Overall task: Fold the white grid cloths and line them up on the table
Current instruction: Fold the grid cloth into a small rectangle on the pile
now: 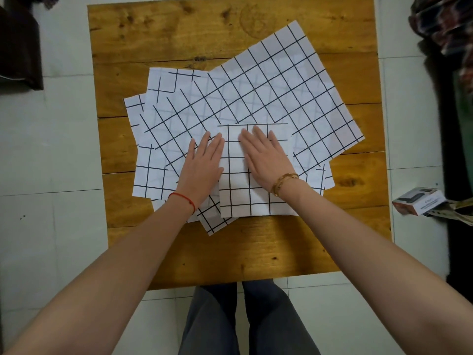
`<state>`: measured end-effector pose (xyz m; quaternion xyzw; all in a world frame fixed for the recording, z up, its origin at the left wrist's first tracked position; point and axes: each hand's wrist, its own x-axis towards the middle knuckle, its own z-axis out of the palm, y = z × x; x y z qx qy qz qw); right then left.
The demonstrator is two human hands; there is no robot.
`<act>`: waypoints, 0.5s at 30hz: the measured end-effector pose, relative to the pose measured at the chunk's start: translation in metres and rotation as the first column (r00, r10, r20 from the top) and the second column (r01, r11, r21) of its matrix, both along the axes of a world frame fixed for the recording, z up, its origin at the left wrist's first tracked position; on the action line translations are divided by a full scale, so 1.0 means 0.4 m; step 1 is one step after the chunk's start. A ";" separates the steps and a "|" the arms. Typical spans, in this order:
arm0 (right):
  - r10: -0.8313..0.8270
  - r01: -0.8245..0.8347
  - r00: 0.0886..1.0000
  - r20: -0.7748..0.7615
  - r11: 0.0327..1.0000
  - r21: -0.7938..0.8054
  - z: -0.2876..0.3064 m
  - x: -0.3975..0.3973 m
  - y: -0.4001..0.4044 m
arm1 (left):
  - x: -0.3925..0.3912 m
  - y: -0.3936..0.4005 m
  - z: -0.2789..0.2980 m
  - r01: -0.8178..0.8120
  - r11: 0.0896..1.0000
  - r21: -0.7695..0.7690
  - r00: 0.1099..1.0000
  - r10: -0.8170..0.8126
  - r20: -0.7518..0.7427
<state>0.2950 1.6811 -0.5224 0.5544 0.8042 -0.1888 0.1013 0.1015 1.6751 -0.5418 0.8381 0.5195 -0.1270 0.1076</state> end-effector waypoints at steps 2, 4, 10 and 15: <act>-0.012 0.013 1.000 0.023 0.999 -0.045 -0.012 -0.018 -0.005 | -0.011 -0.022 -0.001 0.019 1.000 0.016 1.000 -0.019 -0.005; -0.041 0.044 0.998 0.040 0.997 -0.068 -0.019 -0.025 -0.010 | -0.026 -0.047 -0.005 0.049 0.998 0.031 0.999 -0.048 -0.018; -0.047 0.054 0.997 0.066 0.993 -0.101 -0.023 -0.030 -0.012 | -0.068 -0.146 -0.006 0.190 0.982 0.026 0.981 -0.188 -0.051; -0.069 0.077 0.995 0.069 0.990 -0.121 -0.022 -0.038 -0.018 | -0.094 -0.244 0.008 0.279 0.957 -0.075 0.959 -0.282 -0.033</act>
